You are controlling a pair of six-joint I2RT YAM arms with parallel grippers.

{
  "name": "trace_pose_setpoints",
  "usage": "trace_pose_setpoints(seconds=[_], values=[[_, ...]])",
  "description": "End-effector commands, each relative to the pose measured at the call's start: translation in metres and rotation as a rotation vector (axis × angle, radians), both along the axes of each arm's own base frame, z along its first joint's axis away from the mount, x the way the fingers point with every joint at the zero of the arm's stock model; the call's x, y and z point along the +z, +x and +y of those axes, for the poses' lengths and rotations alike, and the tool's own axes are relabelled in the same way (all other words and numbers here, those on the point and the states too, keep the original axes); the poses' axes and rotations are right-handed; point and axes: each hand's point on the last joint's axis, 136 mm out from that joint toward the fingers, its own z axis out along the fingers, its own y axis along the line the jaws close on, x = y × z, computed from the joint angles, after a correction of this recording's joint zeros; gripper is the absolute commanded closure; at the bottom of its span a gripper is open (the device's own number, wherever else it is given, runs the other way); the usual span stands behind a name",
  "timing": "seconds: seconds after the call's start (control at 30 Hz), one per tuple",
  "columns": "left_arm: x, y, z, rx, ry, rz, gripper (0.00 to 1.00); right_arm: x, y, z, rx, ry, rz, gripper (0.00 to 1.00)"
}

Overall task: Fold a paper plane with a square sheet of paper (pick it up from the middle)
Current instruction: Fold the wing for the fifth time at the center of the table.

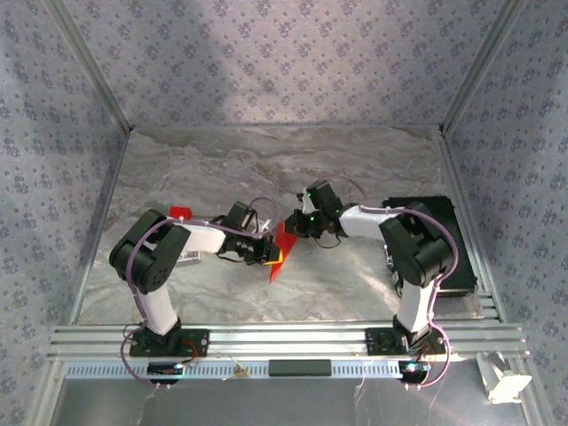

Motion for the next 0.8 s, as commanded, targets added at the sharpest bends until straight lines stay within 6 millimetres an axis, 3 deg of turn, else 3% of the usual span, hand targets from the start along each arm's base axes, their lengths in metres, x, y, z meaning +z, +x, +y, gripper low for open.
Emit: trace_pose_setpoints(seconds=[0.0, 0.23, 0.43, 0.53, 0.77], values=[[-0.031, -0.023, 0.014, 0.007, 0.119, 0.075, 1.0, -0.034, -0.009, -0.015, -0.039, -0.073, 0.096, 0.94], [-0.013, -0.015, 0.007, 0.007, 0.087, 0.044, 1.0, -0.05, -0.011, -0.032, -0.107, -0.087, 0.121, 0.96], [0.036, 0.002, -0.01, 0.032, -0.021, -0.037, 0.97, -0.049, -0.012, -0.034, -0.114, -0.099, 0.12, 0.97], [0.051, 0.002, -0.014, 0.011, -0.045, -0.061, 0.97, -0.049, -0.011, -0.034, -0.116, -0.099, 0.121, 0.97], [0.043, -0.013, -0.022, -0.056, -0.051, -0.002, 0.97, -0.049, -0.011, -0.034, -0.117, -0.099, 0.122, 0.97]])
